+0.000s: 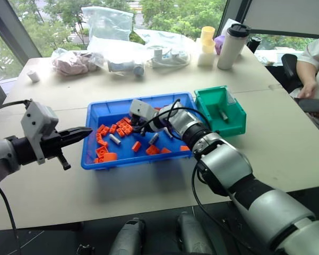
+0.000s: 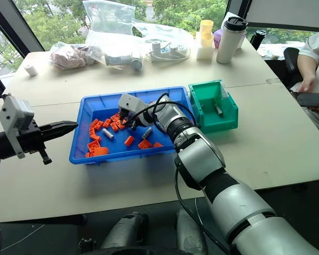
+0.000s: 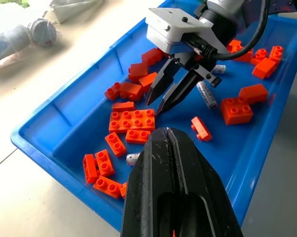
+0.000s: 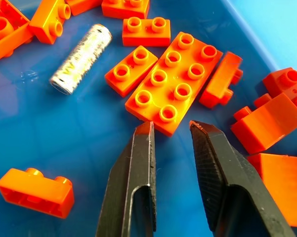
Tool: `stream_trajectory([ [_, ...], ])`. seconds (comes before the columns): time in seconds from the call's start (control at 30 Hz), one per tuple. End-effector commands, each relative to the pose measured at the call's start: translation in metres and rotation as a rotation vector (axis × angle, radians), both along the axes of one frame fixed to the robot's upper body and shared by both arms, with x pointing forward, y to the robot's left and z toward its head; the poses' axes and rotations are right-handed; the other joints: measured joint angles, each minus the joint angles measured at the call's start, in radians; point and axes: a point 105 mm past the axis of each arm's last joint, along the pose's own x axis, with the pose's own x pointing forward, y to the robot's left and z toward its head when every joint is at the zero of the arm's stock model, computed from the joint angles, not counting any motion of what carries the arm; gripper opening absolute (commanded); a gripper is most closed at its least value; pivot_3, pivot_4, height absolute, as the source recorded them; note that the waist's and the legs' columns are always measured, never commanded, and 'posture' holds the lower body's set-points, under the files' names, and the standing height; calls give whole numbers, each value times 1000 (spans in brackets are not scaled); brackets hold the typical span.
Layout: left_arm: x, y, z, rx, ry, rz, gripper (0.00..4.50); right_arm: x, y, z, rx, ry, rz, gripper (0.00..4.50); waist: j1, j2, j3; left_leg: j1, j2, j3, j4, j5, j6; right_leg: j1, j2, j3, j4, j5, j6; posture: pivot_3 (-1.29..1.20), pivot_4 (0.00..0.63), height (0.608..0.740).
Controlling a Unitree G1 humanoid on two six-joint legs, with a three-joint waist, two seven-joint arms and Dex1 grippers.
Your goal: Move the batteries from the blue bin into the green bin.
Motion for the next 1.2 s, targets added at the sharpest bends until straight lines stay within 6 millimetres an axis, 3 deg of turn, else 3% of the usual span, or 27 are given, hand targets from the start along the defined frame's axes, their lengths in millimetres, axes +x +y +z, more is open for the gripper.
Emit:
stream_trajectory([
  [0.03, 0, 1, 12, 6, -53, 5, 0, 4, -4, 18, 53, -17, 13, 1013, 0, 0, 0, 0, 0, 0, 0, 0, 0, 0, 0, 0, 0, 0, 0, 0, 150, 740],
  [0.23, 2, 11, 19, 20, -65, 23, 0, -13, 9, 41, 158, 24, 139, 1013, -4, 0, 0, 0, 1, 0, 0, 0, 0, -1, 1, 0, 0, 0, 0, 0, 150, 740],
  [0.43, 4, 24, 31, 45, -84, 33, 0, -33, 39, 44, 173, 23, 185, 3753, -2, 0, 0, 0, 3, 1, 0, -1, -1, -1, 3, 0, 0, 0, 0, 0, 150, 740],
  [0.57, 3, 31, 41, 57, -99, 29, 0, -50, 69, 30, 173, 42, 177, 3753, -2, 0, 0, 0, 3, 1, 0, -1, -1, -1, 3, 0, 0, 0, 0, 0, 150, 740],
  [0.73, 3, 33, 42, 60, -105, 39, 0, -52, 87, 14, 151, -1, 115, 3753, 0, 0, 0, 0, 3, 1, 0, -1, -2, -2, 3, 0, 1, 0, 0, 0, 150, 740],
  [0.9, 0, 31, 40, 62, -101, 43, 0, -48, 87, -5, 100, -33, 73, 3753, -1, 0, 0, 0, 3, 1, 0, -1, -1, -1, 3, 0, 0, 0, 0, 0, 150, 740],
  [1.17, -1, 29, 37, 62, -98, 47, 0, -48, 84, -15, 80, -29, 76, 3753, -3, 0, 0, 0, 4, 1, 0, -1, -2, -2, 3, 0, 1, 0, 0, 0, 150, 740],
  [1.2, 0, 29, 37, 62, -98, 47, 0, -49, 84, -16, 76, -29, 83, 3517, -2, 0, 0, 0, 4, 1, 0, -1, -2, -2, 3, 0, 1, 0, 0, 0, 150, 740],
])
